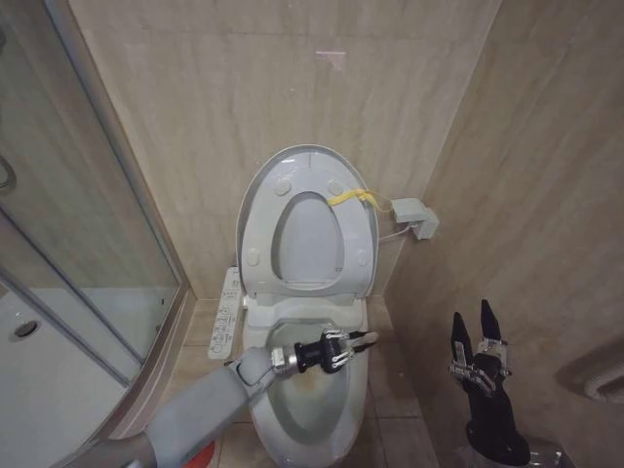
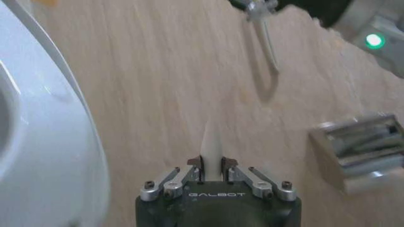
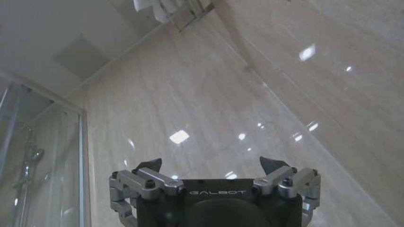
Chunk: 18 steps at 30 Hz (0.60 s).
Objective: Open the toilet lid, clean the toilet bowl with a toilet brush, close the toilet lid, and flush.
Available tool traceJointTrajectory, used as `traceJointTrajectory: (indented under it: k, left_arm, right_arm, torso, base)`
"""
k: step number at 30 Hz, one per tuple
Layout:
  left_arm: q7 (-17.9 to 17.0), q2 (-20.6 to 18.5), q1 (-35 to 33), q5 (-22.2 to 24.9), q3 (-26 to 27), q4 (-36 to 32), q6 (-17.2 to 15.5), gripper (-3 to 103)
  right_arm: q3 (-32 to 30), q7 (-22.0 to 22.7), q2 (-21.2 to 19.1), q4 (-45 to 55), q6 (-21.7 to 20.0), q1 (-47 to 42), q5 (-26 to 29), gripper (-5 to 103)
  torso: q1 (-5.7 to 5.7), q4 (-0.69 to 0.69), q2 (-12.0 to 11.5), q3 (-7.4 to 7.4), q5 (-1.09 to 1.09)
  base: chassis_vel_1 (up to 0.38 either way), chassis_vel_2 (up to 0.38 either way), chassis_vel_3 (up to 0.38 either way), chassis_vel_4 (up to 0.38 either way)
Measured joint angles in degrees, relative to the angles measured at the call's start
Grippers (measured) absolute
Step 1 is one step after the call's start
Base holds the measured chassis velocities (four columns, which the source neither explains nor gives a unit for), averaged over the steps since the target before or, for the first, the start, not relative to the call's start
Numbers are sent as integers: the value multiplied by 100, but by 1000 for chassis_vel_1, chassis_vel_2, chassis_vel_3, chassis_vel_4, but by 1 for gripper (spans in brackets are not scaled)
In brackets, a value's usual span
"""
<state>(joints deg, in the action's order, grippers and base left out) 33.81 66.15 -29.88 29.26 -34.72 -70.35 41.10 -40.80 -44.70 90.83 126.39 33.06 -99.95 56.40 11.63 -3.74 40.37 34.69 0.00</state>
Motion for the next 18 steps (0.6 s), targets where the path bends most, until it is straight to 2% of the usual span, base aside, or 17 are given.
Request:
traceJointTrajectory:
  k: [3,5,8,10,13,16,17,18]
  left_arm:
    - [32,-114,-129,-104,1,312,62,20]
    - [44,-183,-204,-158,96,476,94,20]
    - [-6,-182,-177,-68,171,202,40,20]
    - [-48,-121,-74,6,147,-93,-15,20]
    - [-34,-68,-88,-34,107,-24,-11,20]
    - [23,-128,-307,-209,151,428,69,20]
    - [23,-128,-307,-209,151,428,69,20]
    - [25,-139,-325,-221,200,470,75,20]
  right_arm:
    - [8,0,-8,15,1,-18,0,100]
    - [18,1,-27,37,0,-24,1,100]
    - [15,1,-36,43,0,-29,2,100]
    - [6,0,-5,25,0,-19,-4,100]
    - [32,-3,26,5,0,1,-30,100]
    - [89,-17,28,8,2,-7,-51,100]
    - [89,-17,28,8,2,-7,-51,100]
    - [94,-17,22,8,1,-6,-52,100]
  torso:
    - [-1,5,0,0,0]
    - [0,17,-1,1,2]
    - [-1,13,0,0,0]
    - [-1,2,1,-1,0]
    - [0,-1,0,-1,0]
    - [-1,10,0,0,0]
    - [-1,10,0,0,0]
    - [0,16,0,1,1]
  base:
    - [0,0,0,0]
    - [0,0,0,0]
    - [0,0,0,0]
    - [0,0,0,0]
    - [-36,1,-10,-8]
    - [0,0,0,0]
    - [0,0,0,0]
    - [0,0,0,0]
